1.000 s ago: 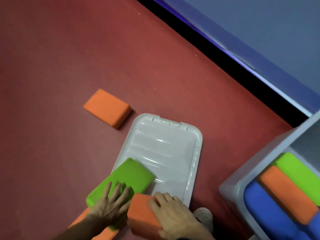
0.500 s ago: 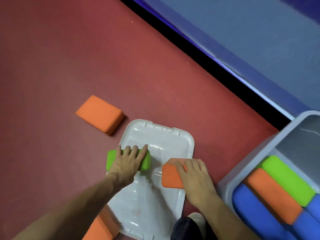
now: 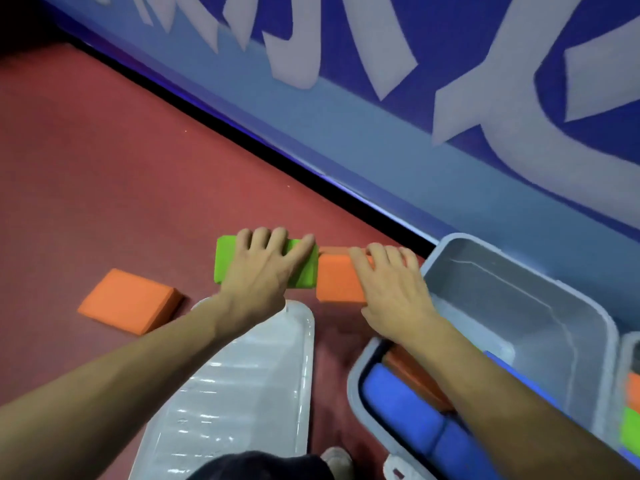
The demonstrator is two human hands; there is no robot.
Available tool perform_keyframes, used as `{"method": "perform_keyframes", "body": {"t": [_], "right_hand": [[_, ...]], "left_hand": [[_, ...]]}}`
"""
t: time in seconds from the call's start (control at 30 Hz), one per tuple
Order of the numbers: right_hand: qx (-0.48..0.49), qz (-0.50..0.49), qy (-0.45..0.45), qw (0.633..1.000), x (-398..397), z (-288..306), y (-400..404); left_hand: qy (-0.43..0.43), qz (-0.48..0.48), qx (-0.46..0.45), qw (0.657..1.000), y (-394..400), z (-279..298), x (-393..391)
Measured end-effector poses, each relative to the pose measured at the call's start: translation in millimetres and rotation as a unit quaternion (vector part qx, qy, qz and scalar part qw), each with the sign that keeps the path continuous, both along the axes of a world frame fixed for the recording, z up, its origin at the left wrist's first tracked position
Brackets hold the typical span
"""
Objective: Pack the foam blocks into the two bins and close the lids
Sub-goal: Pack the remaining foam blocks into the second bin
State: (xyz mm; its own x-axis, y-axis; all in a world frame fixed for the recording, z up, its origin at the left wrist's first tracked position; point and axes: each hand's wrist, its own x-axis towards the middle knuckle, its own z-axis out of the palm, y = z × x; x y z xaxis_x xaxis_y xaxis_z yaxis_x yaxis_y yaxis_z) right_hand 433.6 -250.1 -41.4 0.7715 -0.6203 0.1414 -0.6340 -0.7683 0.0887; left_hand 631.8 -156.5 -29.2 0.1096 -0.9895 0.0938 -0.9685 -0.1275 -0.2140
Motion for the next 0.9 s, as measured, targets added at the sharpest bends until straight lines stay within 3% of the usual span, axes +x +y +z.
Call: {"method": "perform_keyframes", "body": {"t": [0.23, 0.37, 0.47, 0.53, 0.77, 0.9], "right_hand": [[-0.033, -0.157, -0.059, 0.985, -171.4, 48.6, -38.2], [0.024, -0.22, -0.036, 0.975, -262.6, 20.8, -40.7], [0.124, -0.258, 0.045, 0.957, -298.6, -23.0, -42.5], [0.17, -0.306, 0.053, 0.935, -312.4, -50.3, -46.5], [0.163, -0.323, 0.073, 0.929, -311.7, -87.5, -69.1], [0.163, -0.305, 0.087, 0.934, -315.6, -111.6, -74.5]], "left_hand": [[0.035, -0.123, -0.096, 0.987, -85.0, 46.6, -156.6], [0.052, -0.21, -0.038, 0.976, -116.4, 24.2, -241.4], [0.015, -0.286, 0.023, 0.958, -130.6, -7.9, -284.8], [-0.009, -0.326, 0.037, 0.944, -139.3, -18.3, -307.9], [0.087, -0.331, 0.022, 0.939, -174.8, -32.2, -304.4], [0.091, -0.335, 0.113, 0.931, -183.1, -85.6, -289.2]]}}
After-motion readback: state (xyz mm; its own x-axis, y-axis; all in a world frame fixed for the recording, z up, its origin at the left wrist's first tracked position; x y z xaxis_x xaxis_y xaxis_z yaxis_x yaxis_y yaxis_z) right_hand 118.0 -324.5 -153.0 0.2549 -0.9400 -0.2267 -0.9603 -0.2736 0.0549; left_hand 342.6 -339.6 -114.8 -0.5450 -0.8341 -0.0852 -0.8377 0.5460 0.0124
